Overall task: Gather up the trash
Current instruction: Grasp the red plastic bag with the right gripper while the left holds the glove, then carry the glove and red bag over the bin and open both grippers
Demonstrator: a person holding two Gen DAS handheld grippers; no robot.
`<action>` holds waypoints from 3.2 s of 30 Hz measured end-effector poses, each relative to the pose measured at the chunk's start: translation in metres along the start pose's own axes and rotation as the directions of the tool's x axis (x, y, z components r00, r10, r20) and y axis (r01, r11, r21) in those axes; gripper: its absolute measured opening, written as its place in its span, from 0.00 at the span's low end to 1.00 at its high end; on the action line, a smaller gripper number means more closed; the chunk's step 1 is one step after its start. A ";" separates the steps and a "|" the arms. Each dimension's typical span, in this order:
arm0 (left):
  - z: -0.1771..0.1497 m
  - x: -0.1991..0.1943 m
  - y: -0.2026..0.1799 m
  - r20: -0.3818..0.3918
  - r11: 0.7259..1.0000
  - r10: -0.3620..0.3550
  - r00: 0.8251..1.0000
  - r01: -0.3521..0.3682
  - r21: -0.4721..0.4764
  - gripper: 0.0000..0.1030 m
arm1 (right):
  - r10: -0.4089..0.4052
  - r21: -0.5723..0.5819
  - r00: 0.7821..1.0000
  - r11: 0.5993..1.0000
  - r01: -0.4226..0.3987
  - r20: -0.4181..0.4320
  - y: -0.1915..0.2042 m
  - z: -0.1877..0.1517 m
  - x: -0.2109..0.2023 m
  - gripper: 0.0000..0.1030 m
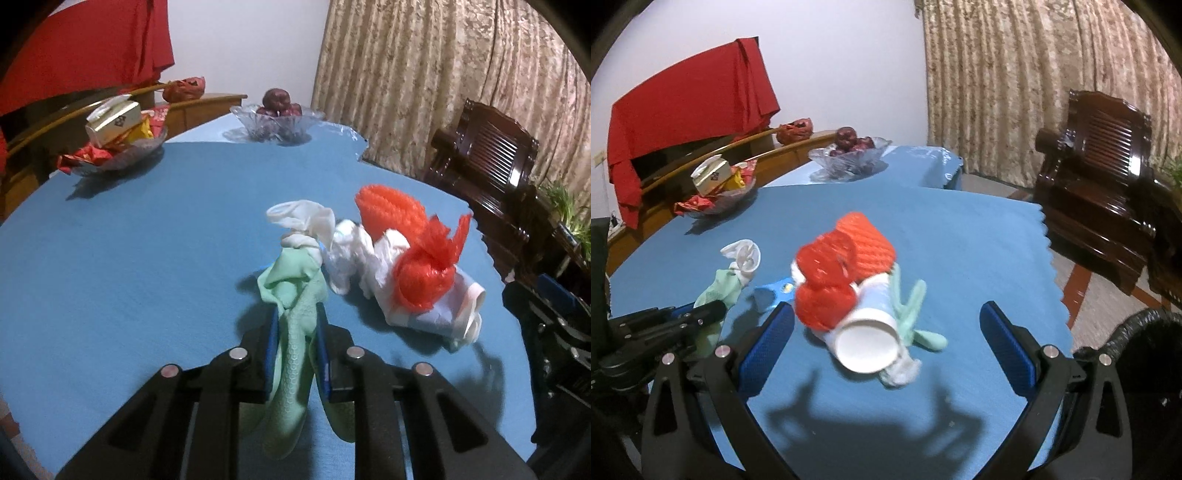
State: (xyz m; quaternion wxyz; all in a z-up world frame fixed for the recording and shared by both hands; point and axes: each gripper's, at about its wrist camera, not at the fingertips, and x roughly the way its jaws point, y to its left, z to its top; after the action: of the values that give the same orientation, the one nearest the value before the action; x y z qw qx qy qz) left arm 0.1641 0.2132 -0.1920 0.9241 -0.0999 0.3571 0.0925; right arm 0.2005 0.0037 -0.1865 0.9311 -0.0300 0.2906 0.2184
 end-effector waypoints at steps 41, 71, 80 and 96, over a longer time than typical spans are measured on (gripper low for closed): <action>0.022 -0.065 -0.042 0.085 0.994 -0.079 0.993 0.072 0.084 0.18 | 0.158 0.007 0.986 0.987 -0.158 0.046 0.002 0.042 -0.058 0.08; -0.001 -0.103 -0.240 0.006 0.848 -0.452 0.892 0.427 0.314 0.18 | -0.229 0.174 0.965 0.963 0.206 0.125 -0.154 -0.012 -0.219 0.08; -0.017 -0.095 -0.306 -0.072 0.772 -0.527 0.847 0.512 0.376 0.18 | -0.351 0.225 0.933 0.918 0.326 0.080 -0.206 -0.040 -0.242 0.08; -0.039 -0.060 -0.374 -0.224 0.687 -0.588 0.777 0.626 0.369 0.24 | -0.436 0.264 0.899 0.862 0.432 -0.047 -0.259 -0.085 -0.228 0.13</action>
State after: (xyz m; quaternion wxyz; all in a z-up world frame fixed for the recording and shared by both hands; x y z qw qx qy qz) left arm 0.1855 -0.1628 -0.1352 0.8844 -0.0131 0.3551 -0.3026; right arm 0.0980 -0.3346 -0.1489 0.9537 0.0331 0.2964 -0.0379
